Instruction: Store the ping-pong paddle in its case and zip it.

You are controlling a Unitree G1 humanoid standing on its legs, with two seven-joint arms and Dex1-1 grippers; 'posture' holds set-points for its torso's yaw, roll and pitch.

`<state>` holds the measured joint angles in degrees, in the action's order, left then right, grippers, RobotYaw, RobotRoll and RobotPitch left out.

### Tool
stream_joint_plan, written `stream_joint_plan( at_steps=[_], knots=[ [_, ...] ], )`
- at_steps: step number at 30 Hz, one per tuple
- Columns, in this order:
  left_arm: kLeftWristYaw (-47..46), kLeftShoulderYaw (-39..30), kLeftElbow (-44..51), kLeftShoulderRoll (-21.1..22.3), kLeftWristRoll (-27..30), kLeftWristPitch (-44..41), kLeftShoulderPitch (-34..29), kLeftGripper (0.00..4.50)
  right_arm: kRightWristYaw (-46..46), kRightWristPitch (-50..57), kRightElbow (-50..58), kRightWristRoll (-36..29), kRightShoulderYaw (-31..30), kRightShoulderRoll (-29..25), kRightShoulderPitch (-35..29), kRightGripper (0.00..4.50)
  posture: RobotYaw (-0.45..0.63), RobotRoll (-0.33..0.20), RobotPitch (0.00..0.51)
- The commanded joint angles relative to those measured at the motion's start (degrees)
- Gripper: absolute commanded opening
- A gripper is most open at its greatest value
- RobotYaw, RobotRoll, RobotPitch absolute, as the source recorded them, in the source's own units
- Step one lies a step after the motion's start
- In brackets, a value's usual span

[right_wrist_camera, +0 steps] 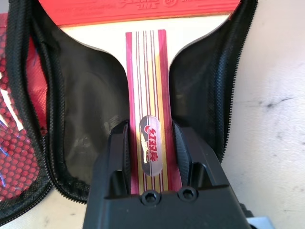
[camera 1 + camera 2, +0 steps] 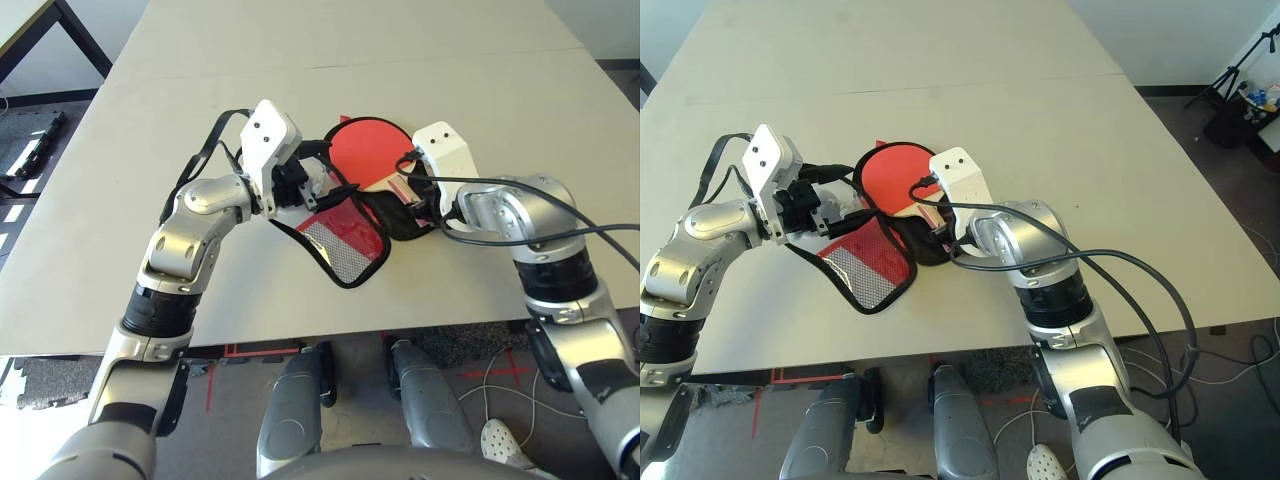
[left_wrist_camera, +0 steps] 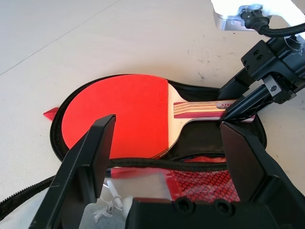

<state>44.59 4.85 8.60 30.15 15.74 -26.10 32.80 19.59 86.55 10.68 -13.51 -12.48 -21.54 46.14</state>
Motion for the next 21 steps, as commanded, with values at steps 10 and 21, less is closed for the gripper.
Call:
stream_joint_plan(
  at_steps=[10, 21],
  knots=[
    [2.7, -4.1, 3.7, 6.8, 2.3, -5.2, 5.7, 4.50, 8.3, -8.0, 7.5, -5.1, 3.3, -7.7, -3.5, 4.48, 0.02, 0.000, 0.232],
    [13.6, -14.0, 0.3, 32.1, 3.1, -8.5, -0.6, 4.50, 20.1, -25.5, 2.8, -6.9, 6.2, -18.4, -5.9, 4.48, 0.05, 0.000, 0.234]
  ],
)
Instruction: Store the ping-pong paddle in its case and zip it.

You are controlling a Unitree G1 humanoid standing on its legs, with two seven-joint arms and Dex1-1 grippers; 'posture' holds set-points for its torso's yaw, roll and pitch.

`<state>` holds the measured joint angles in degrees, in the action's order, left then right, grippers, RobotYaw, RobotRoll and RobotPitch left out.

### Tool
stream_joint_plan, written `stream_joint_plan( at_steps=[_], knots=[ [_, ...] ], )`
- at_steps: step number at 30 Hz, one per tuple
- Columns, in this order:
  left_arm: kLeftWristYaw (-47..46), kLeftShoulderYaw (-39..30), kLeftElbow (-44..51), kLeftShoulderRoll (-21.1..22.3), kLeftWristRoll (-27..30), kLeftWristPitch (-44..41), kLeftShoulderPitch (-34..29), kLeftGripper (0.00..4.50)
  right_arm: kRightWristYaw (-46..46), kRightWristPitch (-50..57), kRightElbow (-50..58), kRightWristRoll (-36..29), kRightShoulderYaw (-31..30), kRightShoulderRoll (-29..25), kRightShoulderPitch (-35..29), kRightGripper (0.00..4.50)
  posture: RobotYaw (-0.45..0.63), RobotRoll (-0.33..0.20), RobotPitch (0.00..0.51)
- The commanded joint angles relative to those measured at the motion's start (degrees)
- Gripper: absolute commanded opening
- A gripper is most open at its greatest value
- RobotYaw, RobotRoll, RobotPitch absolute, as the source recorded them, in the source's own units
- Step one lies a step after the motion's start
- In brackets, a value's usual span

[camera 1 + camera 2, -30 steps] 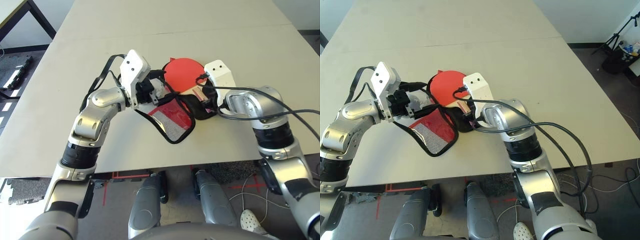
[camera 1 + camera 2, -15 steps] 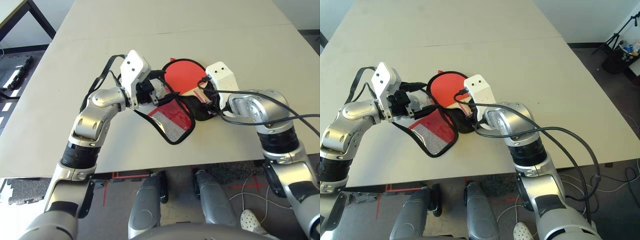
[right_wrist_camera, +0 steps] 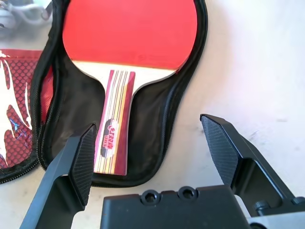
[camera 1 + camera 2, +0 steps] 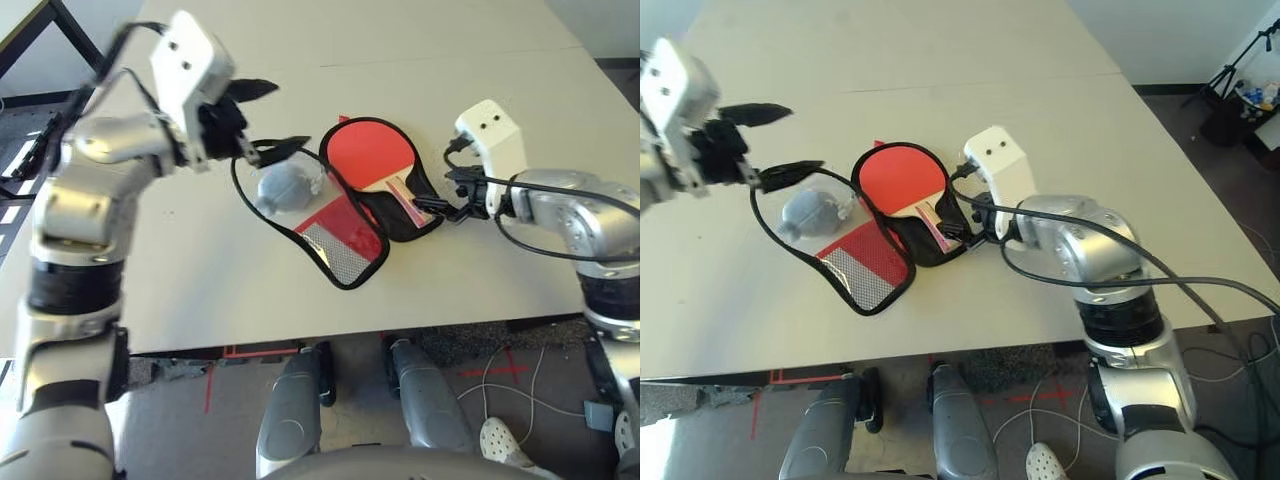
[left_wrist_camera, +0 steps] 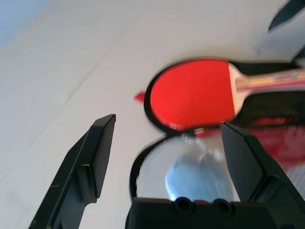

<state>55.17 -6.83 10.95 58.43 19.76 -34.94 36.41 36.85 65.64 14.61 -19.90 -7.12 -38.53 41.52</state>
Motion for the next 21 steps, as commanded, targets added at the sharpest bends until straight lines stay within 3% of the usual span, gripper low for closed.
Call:
stream_joint_plan(
  at_steps=[1, 5, 10, 17, 21],
  knots=[
    [3.6, -3.2, -2.9, 5.1, -0.9, 0.7, -6.1, 4.50, 4.1, -6.8, -1.9, -0.5, 1.2, -2.1, -1.8, 4.48, 0.05, 0.000, 0.235],
    [4.1, -5.0, -5.5, 7.8, -1.9, 2.6, -12.1, 4.50, 7.3, -13.1, -5.2, 0.0, 2.2, -3.9, -2.8, 4.48, 0.06, 0.000, 0.233],
    [2.9, -3.3, -5.3, 6.3, -3.2, 4.0, -16.2, 4.50, 7.7, -18.2, -11.5, -0.9, 6.8, -2.6, -1.6, 4.48, 0.06, 0.000, 0.230],
    [2.5, 0.8, -3.1, 4.1, -4.3, 3.5, -16.4, 4.50, 3.0, -20.5, -16.2, -1.5, 13.0, 2.0, -0.3, 4.48, 0.04, 0.000, 0.225],
    [2.5, 3.1, 1.4, 1.3, -2.1, 0.0, -15.2, 4.50, 0.0, -22.8, -19.4, -0.3, 14.5, 3.0, 0.5, 4.48, 0.03, 0.000, 0.220]
  ],
)
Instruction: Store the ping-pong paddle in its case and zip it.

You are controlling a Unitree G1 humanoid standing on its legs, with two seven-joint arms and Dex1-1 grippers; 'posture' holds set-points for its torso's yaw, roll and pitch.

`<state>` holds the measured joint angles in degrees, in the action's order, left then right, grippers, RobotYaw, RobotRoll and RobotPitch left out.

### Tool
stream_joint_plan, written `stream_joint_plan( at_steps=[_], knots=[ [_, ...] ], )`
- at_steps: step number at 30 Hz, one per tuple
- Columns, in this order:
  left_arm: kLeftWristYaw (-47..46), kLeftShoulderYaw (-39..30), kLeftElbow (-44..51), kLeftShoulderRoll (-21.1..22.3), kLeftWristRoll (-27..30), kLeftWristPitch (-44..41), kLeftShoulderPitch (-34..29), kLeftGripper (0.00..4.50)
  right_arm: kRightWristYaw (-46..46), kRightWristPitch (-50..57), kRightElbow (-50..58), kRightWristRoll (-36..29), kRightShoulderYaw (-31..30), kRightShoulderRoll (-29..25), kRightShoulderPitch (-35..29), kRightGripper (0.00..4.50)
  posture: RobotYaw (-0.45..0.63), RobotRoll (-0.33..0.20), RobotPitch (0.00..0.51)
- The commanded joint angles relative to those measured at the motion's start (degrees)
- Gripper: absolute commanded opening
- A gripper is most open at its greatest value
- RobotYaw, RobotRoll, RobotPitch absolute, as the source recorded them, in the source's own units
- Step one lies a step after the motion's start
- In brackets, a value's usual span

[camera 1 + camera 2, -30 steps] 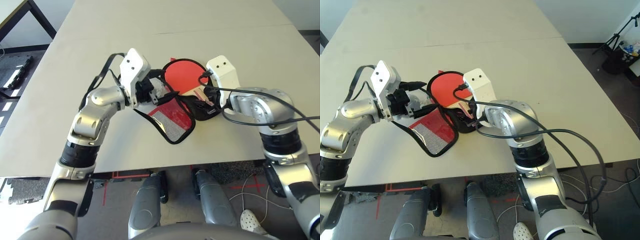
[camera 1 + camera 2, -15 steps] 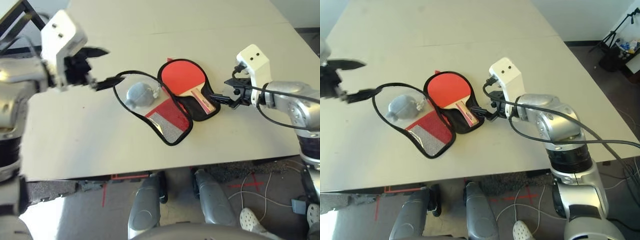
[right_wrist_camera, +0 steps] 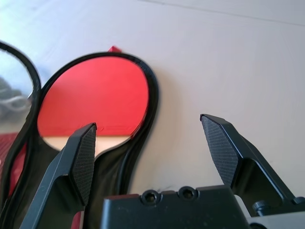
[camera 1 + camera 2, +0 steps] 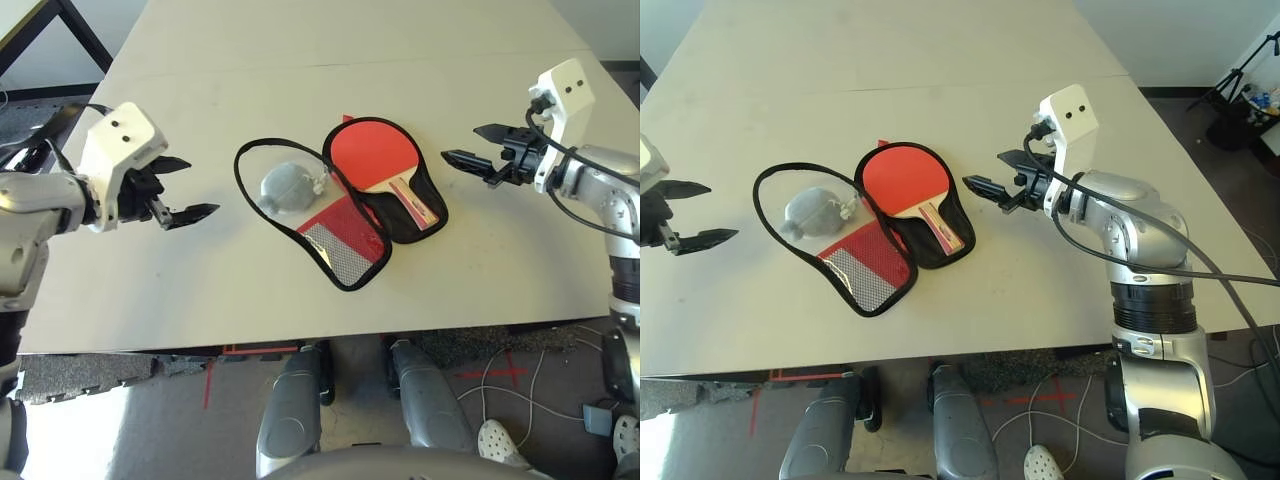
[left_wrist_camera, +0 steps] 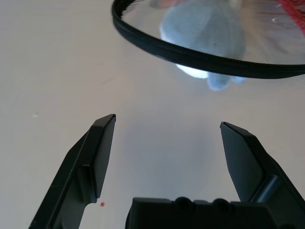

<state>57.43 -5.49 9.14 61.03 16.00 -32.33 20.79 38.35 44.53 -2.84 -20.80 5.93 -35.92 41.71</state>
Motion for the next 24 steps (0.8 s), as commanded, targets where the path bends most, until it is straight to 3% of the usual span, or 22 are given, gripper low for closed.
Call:
stream_joint_plan(
  at_steps=[1, 10, 12, 20, 24],
  knots=[
    [0.2, 2.1, 4.1, -2.0, 2.2, -3.8, 1.0, 4.50, -1.9, -2.7, -2.7, 0.9, 1.7, 0.5, 0.5, 4.48, 0.03, 0.000, 0.218],
    [0.1, 11.6, 12.8, -11.4, 6.2, -10.6, 10.7, 4.50, -4.0, -10.6, -10.9, 3.4, 1.9, 1.0, 2.3, 4.48, 0.02, 0.000, 0.207],
    [-0.9, 14.3, 13.3, -16.0, 6.6, -10.5, 14.5, 4.50, -4.4, -10.5, -11.8, 3.3, 2.2, 1.3, 2.5, 4.48, 0.02, 0.000, 0.210],
    [-6.4, 25.6, 4.1, -35.1, 0.0, -3.4, 24.1, 4.50, -1.9, -11.2, -17.2, 0.0, 5.1, 2.8, 3.8, 4.48, 0.01, 0.000, 0.219],
    [-6.7, 27.3, -0.2, -38.7, -2.5, -0.5, 25.7, 4.50, 1.3, -9.4, -20.0, -1.9, 5.9, 1.9, 5.0, 4.48, 0.00, 0.000, 0.222]
  ],
)
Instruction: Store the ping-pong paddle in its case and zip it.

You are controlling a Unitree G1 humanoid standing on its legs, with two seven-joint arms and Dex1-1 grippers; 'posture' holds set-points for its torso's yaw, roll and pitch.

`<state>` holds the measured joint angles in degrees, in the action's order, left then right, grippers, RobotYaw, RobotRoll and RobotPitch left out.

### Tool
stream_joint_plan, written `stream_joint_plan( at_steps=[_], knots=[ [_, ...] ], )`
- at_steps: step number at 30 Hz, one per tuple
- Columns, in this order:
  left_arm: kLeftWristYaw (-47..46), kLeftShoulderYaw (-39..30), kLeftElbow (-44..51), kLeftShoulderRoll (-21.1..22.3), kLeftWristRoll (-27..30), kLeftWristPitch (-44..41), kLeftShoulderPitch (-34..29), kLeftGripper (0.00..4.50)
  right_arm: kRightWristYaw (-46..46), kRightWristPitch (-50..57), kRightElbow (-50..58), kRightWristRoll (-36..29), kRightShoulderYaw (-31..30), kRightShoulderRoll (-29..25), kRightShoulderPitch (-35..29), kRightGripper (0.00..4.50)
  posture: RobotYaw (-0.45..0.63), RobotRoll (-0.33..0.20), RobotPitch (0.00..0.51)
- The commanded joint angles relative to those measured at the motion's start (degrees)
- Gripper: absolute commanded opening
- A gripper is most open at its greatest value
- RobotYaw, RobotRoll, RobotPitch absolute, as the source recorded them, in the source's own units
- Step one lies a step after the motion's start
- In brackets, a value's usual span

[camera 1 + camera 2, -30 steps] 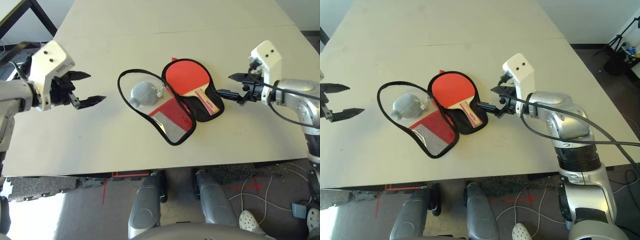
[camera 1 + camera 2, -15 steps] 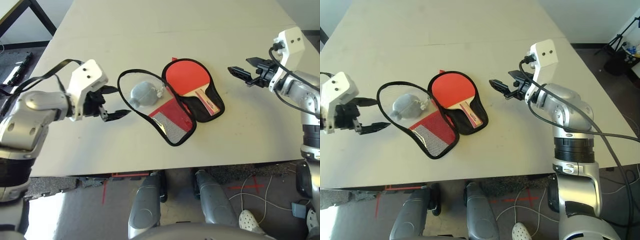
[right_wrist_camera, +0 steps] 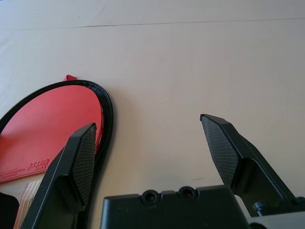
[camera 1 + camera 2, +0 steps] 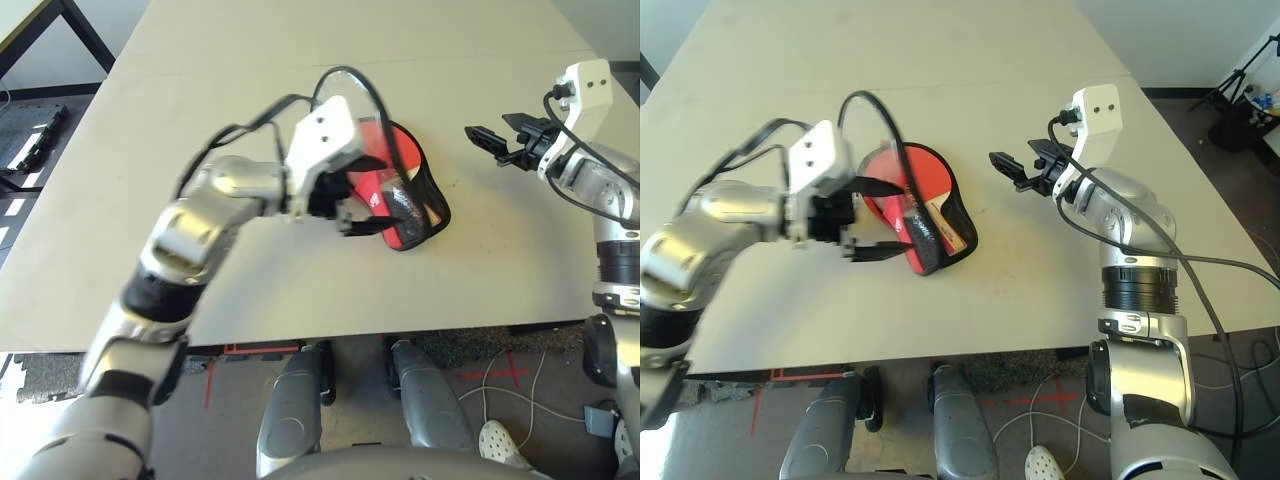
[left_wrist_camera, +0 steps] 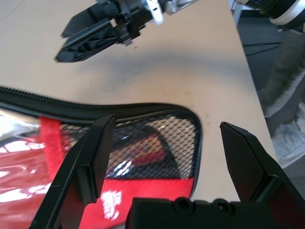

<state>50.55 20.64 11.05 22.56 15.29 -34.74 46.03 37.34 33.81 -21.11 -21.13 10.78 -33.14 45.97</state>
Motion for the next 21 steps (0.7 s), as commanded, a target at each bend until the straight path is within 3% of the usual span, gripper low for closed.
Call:
stream_joint_plan(
  at_steps=[1, 8, 21],
  knots=[
    [0.4, 1.0, -2.5, -0.2, -2.0, 2.3, 0.6, 4.50, 2.7, 1.8, -2.2, -1.7, 1.0, -1.2, 1.0, 4.48, 0.00, 0.000, 0.223],
    [1.7, -0.9, -3.7, 3.5, -3.3, 4.0, -0.9, 4.50, 6.1, 14.1, -4.1, -9.1, 5.3, -3.2, 2.0, 4.48, -0.01, 0.000, 0.228],
    [1.9, -4.8, 0.5, 9.1, -2.1, 1.4, -4.2, 4.50, 16.4, 26.5, 4.5, -10.4, -4.8, -7.4, -4.2, 4.48, 0.01, 0.000, 0.234]
  ],
)
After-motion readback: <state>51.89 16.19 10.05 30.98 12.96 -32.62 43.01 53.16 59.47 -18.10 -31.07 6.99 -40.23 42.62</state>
